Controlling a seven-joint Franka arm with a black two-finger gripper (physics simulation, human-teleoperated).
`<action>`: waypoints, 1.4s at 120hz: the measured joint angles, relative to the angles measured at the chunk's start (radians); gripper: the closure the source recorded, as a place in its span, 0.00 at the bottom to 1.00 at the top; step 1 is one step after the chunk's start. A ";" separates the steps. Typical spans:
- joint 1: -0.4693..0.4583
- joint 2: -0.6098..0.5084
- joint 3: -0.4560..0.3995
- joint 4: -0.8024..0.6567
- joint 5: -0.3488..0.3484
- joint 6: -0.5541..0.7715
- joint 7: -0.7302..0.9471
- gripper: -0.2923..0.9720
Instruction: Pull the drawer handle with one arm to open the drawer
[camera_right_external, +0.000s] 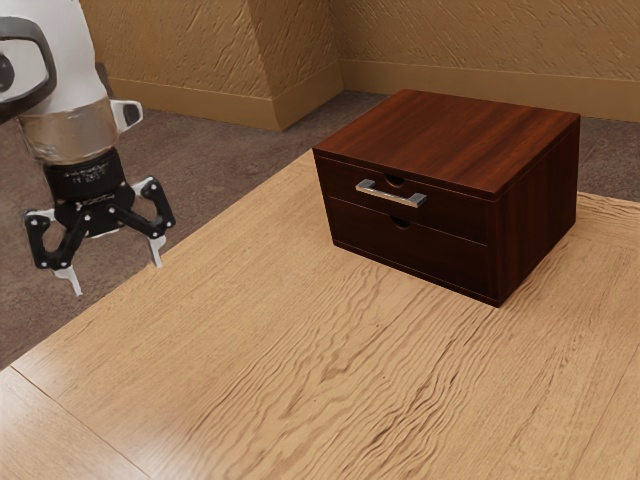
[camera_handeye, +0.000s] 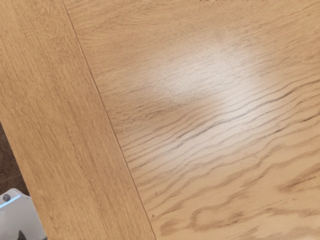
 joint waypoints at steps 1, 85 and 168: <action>0.000 0.002 0.000 -0.001 -0.002 0.006 -0.007 0.23; -0.041 0.479 -0.076 0.302 -0.037 0.553 -0.361 0.23; 0.020 0.676 -0.154 0.435 -0.044 0.767 -0.434 0.23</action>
